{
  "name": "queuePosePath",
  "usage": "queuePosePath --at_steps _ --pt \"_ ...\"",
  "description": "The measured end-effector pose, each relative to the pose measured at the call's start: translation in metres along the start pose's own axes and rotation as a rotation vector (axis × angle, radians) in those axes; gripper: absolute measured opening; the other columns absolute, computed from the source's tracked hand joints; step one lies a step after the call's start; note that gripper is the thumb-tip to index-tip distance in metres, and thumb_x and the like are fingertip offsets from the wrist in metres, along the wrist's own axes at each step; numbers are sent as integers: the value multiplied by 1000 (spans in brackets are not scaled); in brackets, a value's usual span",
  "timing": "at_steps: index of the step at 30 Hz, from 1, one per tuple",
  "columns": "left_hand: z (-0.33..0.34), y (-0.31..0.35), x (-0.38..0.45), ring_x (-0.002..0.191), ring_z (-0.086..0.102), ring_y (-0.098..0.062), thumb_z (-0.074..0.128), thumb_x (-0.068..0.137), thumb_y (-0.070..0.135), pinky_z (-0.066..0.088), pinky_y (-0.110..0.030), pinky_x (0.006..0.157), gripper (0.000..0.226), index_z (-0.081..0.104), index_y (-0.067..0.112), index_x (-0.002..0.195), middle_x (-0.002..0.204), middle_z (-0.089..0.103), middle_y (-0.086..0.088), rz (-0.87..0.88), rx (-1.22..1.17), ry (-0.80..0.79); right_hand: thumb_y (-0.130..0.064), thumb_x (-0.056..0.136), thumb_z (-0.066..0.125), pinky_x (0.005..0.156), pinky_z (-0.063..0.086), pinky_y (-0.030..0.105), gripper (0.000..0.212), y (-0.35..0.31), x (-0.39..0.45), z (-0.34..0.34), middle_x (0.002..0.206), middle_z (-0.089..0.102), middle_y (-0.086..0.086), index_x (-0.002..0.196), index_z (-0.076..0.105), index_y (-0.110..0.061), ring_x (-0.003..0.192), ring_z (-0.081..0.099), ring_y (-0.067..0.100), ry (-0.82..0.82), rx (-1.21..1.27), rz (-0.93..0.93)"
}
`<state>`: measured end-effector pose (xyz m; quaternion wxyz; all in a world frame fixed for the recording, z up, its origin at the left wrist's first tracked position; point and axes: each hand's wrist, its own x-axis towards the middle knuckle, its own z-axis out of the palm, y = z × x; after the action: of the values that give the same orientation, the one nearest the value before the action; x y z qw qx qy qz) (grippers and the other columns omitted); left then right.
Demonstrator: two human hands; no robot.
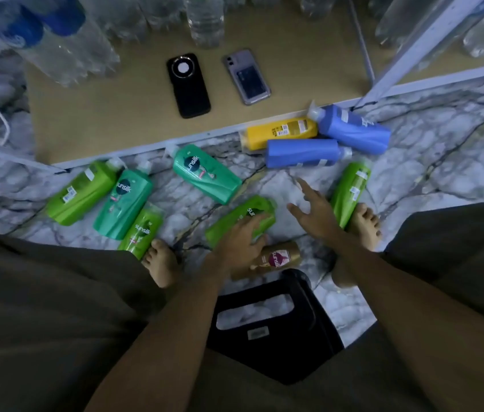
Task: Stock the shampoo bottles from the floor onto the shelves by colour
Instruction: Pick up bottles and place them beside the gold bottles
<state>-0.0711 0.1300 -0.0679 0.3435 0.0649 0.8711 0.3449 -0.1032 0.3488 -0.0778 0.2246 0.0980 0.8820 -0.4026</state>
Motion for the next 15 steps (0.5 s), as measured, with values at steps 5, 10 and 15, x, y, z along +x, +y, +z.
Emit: queuePosePath --at_steps 5,10,15 --pt "29 4 -1 127 55 -22 63 94 26 45 -34 104 55 48 24 146 143 56 -3 110 59 -140 -30 97 67 105 39 34 75 29 -28 1 151 46 15 159 28 -21 138 46 32 3 0 29" --pt "55 -4 6 123 59 -29 66 86 38 50 -44 102 65 46 23 147 140 58 -8 121 182 -222 -32 98 66 111 42 39 74 40 -46 -7 156 40 11 160 26 -28 141 43 30 14 29 75" --pt "61 -5 13 119 55 -40 67 80 22 46 -47 101 73 44 23 149 136 55 -17 117 338 -251 -32 96 68 112 41 41 75 51 -52 -6 152 45 15 159 28 -24 140 45 30 31 89 125"
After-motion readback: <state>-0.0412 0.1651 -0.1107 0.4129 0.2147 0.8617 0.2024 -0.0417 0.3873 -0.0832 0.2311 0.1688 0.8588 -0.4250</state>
